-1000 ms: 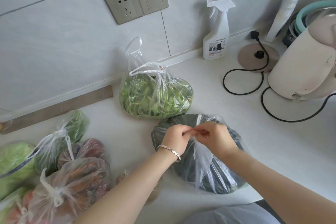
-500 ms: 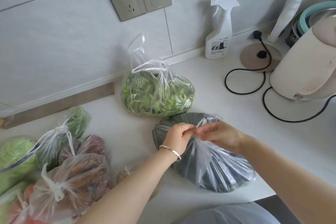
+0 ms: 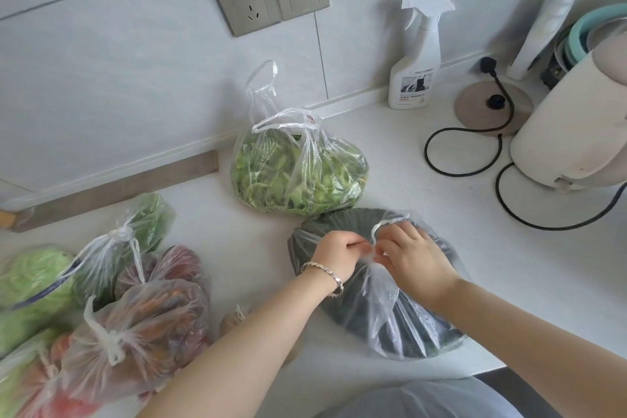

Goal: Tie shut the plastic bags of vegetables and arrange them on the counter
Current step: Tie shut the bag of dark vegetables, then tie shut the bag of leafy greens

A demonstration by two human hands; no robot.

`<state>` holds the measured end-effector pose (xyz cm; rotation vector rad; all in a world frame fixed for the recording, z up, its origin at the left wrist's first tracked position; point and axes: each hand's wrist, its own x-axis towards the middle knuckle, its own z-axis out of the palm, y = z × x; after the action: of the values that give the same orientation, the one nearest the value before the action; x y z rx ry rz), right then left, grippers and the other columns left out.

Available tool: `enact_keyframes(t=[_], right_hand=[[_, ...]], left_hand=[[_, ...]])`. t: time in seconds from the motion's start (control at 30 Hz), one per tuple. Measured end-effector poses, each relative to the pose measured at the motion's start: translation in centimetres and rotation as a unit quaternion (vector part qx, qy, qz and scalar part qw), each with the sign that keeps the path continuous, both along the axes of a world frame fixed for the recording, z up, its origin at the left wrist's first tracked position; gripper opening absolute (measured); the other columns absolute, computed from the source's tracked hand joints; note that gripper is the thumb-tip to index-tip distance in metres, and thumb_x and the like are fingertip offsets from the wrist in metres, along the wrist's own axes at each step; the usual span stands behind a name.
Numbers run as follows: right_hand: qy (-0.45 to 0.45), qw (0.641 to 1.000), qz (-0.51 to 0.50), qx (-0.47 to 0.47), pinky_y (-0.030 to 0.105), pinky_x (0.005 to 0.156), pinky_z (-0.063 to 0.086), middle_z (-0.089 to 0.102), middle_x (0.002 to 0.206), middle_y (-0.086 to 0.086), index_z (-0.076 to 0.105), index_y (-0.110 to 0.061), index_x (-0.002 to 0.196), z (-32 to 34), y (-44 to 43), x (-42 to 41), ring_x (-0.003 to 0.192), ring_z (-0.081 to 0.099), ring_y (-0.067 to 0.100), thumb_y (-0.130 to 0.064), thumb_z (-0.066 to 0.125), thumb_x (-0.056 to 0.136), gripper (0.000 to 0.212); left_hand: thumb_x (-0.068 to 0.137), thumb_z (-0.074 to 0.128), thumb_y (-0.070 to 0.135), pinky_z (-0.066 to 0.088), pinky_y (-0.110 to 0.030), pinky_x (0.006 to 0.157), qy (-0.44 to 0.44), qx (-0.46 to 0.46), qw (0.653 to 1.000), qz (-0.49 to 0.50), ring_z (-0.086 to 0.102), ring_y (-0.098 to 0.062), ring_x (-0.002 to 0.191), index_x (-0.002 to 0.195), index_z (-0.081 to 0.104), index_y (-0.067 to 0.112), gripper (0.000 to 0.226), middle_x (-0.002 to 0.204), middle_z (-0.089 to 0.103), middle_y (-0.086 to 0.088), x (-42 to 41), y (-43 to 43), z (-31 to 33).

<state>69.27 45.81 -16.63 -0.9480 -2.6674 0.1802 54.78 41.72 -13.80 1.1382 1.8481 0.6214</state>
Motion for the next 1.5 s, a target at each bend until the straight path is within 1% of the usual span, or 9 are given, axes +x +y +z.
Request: enact_keyframes(t=[0.37, 0.5, 0.67, 0.8, 0.9, 1.13, 1.27, 1.33, 1.5], right_hand=[[0.039, 0.998, 0.033, -0.033, 0.026, 0.082, 0.030, 0.040, 0.094, -0.006, 0.061, -0.018, 0.063, -0.4, -2.1, 2.2, 0.094, 0.041, 0.019, -0.031, 0.030, 0.095, 0.047], [-0.086, 0.988, 0.025, -0.123, 0.034, 0.084, 0.046, 0.054, 0.092, -0.004, 0.067, -0.020, 0.073, 0.8, -1.6, 1.1, 0.092, 0.047, 0.019, -0.032, 0.037, 0.090, 0.036], [-0.096, 0.936, -0.013, -0.339, 0.026, 0.084, 0.045, 0.060, 0.097, -0.004, 0.062, -0.017, 0.100, 5.5, 3.1, -2.5, 0.087, 0.055, 0.012, -0.033, 0.039, 0.095, 0.028], [0.000, 0.952, -0.057, -0.302, 0.034, 0.086, 0.049, 0.059, 0.101, -0.001, 0.059, -0.017, 0.108, 8.2, 7.7, -8.0, 0.093, 0.058, 0.018, -0.021, 0.046, 0.092, 0.021], [0.079, 0.965, -0.091, -0.232, 0.038, 0.102, 0.038, 0.042, 0.129, 0.009, 0.039, -0.018, 0.132, 9.3, 10.4, -12.3, 0.118, 0.042, 0.026, -0.020, 0.056, 0.086, 0.049], [-0.058, 0.977, -0.065, -0.194, 0.038, 0.111, 0.020, 0.013, 0.148, 0.006, 0.033, -0.027, 0.136, 9.1, 13.6, -18.4, 0.137, 0.015, 0.025, -0.031, 0.055, 0.086, 0.055], [-0.001, 0.978, -0.027, -0.205, 0.031, 0.106, 0.022, 0.030, 0.143, 0.003, 0.060, -0.011, 0.108, 7.6, 14.3, -17.6, 0.133, 0.026, 0.022, -0.017, 0.044, 0.092, 0.024], [0.100, 0.959, -0.029, -0.263, 0.024, 0.098, 0.033, 0.052, 0.126, 0.003, 0.064, -0.009, 0.101, 7.3, 14.4, -16.6, 0.119, 0.045, 0.018, -0.019, 0.042, 0.090, 0.026], [0.369, 0.792, -0.137, -0.466, 0.016, 0.081, 0.045, 0.057, 0.056, -0.001, 0.046, -0.005, 0.054, 9.2, 14.3, -15.3, 0.067, 0.060, 0.017, -0.017, 0.033, 0.095, 0.044]], left_hand=[[0.089, 0.051, 0.011, 0.024, -0.025, 0.062, 0.163, 0.010, 0.987, -0.003, 0.044, -0.022, 0.073, 0.076, 0.066, -0.003, 0.024, 0.066, 0.040, 0.002, -1.6, 0.2, -1.3], [0.089, 0.053, 0.017, 0.029, -0.027, 0.060, 0.141, -0.063, 0.988, -0.008, 0.046, -0.020, 0.062, 0.063, 0.062, 0.001, 0.031, 0.063, 0.050, -0.007, -2.4, 0.6, -1.2], [0.091, 0.050, 0.014, 0.042, -0.022, 0.075, 0.165, 0.009, 0.986, 0.027, 0.056, -0.013, 0.084, 0.094, 0.067, 0.008, 0.019, 0.097, 0.066, -0.001, -6.5, 2.9, 1.9], [0.087, 0.047, 0.002, 0.040, -0.019, 0.085, 0.221, 0.144, 0.959, 0.106, 0.056, -0.017, 0.093, 0.104, 0.062, 0.009, 0.023, 0.108, 0.060, -0.008, -11.0, 5.7, 5.4], [0.082, 0.042, -0.007, 0.042, -0.030, 0.094, 0.249, 0.205, 0.935, 0.150, 0.055, -0.025, 0.103, 0.115, 0.055, 0.007, 0.038, 0.114, 0.055, -0.012, -14.4, 7.7, 7.1], [0.080, 0.052, 0.006, 0.026, -0.034, 0.109, 0.334, 0.100, 0.936, 0.043, 0.029, -0.031, 0.132, 0.134, 0.036, 0.013, 0.056, 0.148, 0.028, -0.007, -20.0, 14.0, 8.1], [0.080, 0.058, 0.027, 0.020, -0.036, 0.114, 0.304, 0.022, 0.952, -0.017, 0.003, -0.023, 0.143, 0.099, 0.060, 0.022, 0.019, 0.156, 0.004, 0.000, -20.3, 15.7, 6.3], [0.082, 0.057, 0.029, 0.022, -0.032, 0.111, 0.235, 0.075, 0.968, 0.036, 0.014, -0.017, 0.141, 0.074, 0.063, 0.018, 0.015, 0.152, 0.016, 0.000, -19.8, 15.8, 5.9], [0.077, 0.059, 0.014, 0.044, -0.016, 0.068, -0.189, 0.235, 0.922, 0.243, 0.058, -0.003, 0.062, 0.055, 0.067, 0.024, 0.025, 0.069, 0.068, 0.005, -19.4, 13.3, 8.1]])
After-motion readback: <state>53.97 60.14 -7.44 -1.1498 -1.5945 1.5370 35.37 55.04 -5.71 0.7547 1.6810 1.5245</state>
